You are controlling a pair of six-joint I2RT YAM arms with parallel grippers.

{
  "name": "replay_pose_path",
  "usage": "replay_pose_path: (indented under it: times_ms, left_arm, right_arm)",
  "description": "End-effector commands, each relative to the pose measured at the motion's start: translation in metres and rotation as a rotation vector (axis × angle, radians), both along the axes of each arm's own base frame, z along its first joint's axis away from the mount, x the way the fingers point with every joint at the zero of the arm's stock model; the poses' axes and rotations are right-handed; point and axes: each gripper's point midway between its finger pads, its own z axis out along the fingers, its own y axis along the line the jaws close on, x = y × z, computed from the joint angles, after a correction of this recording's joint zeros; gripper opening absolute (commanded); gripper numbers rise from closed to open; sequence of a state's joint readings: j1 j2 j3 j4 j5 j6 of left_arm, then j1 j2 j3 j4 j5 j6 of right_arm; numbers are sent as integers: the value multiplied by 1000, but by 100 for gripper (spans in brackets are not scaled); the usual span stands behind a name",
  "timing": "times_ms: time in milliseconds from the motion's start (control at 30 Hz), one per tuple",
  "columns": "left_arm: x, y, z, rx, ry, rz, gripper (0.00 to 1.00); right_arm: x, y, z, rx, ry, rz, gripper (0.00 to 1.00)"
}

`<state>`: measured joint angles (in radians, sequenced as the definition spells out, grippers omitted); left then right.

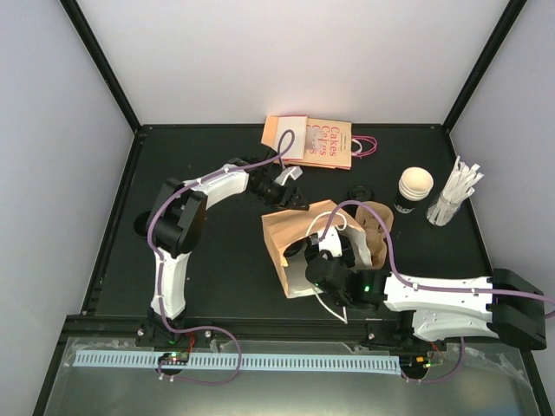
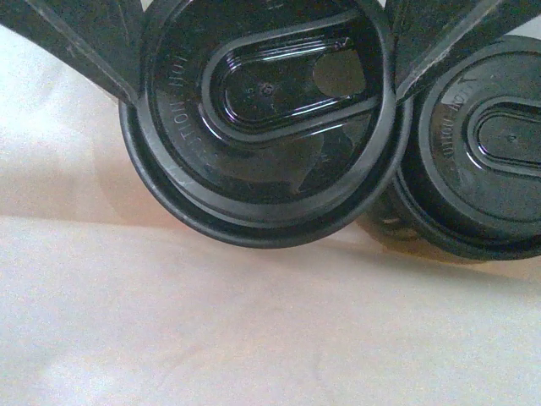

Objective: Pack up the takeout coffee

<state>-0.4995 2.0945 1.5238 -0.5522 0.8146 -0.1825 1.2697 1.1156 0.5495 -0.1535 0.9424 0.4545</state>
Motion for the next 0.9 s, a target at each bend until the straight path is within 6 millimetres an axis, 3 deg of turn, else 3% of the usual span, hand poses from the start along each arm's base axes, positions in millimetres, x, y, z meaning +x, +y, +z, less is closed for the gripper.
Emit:
replay_pose_path:
  times_ms: [0, 200, 567, 867]
  left_arm:
    - [2, -9, 15, -30, -30, -22, 72]
    - [26, -16, 18, -41, -61, 14, 82]
    - [55, -34, 23, -117, -96, 34, 84]
    - [55, -55, 21, -175, -89, -11, 80]
  right_arm:
    - [2, -2, -5, 71, 2, -33, 39]
    - [0, -4, -14, 81, 22, -37, 39]
    - [-1, -9, -22, 94, 33, -52, 39]
    - [0, -10, -19, 102, 13, -50, 39]
